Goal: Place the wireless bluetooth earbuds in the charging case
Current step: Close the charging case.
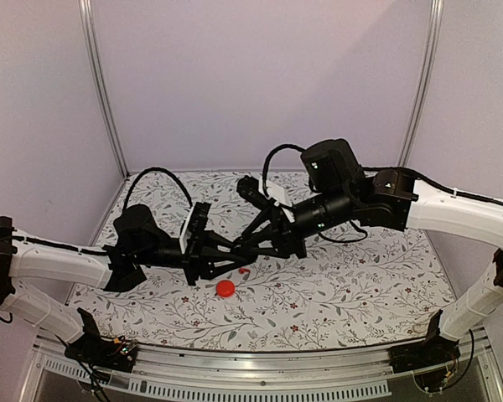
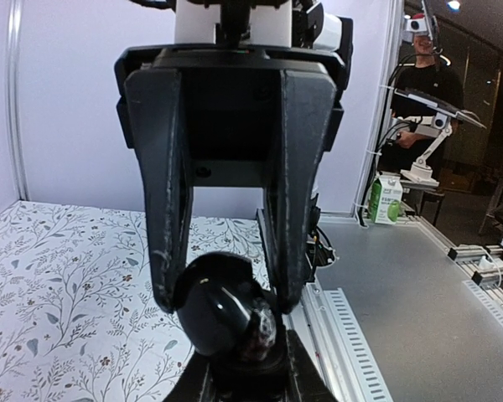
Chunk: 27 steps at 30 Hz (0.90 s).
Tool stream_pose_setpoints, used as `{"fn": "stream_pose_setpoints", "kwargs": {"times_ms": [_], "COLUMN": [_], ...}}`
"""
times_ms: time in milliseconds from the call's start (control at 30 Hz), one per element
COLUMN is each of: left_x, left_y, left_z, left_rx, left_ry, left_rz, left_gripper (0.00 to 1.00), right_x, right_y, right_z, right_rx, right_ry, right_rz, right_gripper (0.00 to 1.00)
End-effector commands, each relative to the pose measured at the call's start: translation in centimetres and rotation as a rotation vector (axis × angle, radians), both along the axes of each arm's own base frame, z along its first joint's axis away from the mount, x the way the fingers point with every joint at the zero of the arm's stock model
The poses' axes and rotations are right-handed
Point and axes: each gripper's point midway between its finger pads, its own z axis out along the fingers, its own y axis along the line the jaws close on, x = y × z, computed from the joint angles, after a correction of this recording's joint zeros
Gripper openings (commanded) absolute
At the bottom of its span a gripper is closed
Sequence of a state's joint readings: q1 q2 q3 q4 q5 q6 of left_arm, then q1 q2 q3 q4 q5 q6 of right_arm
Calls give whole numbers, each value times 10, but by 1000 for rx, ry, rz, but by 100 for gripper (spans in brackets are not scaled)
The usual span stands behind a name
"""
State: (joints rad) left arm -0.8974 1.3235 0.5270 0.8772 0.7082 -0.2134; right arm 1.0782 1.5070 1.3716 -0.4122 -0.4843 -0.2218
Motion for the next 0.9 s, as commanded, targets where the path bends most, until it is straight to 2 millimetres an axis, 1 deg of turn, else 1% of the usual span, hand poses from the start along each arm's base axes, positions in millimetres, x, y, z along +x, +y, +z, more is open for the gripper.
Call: {"fn": "stream_pose_setpoints", "kwargs": {"times_ms": [0, 167, 333, 467, 567, 667, 767, 867], "left_x": [34, 30, 29, 32, 32, 35, 39, 41], "left_y": [5, 3, 2, 2, 2, 4, 7, 8], "left_z": [22, 19, 18, 18, 18, 18, 20, 19], "left_rx": [-63, -45, -31, -31, -32, -38, -45, -47], "left_ry": [-17, -40, -51, -50, -51, -44, -35, -30], "left_rz": [135, 108, 108, 123, 127, 147, 170, 179], "left_gripper": [0, 0, 0, 0, 0, 0, 0, 0], "right_x": [-40, -29, -26, -29, -27, -27, -30, -34], "right_y": [0, 3, 4, 5, 7, 9, 9, 9], "right_z": [2, 1, -2, -6, -16, -22, -20, -14], "right_rx": [-12, -26, -38, -55, -91, -114, -110, -96], "right_ry": [35, 25, 36, 39, 28, 10, -9, -15], "right_rz": [121, 63, 43, 46, 33, 22, 23, 40], "right_gripper": [31, 29, 28, 28, 28, 26, 25, 28]}}
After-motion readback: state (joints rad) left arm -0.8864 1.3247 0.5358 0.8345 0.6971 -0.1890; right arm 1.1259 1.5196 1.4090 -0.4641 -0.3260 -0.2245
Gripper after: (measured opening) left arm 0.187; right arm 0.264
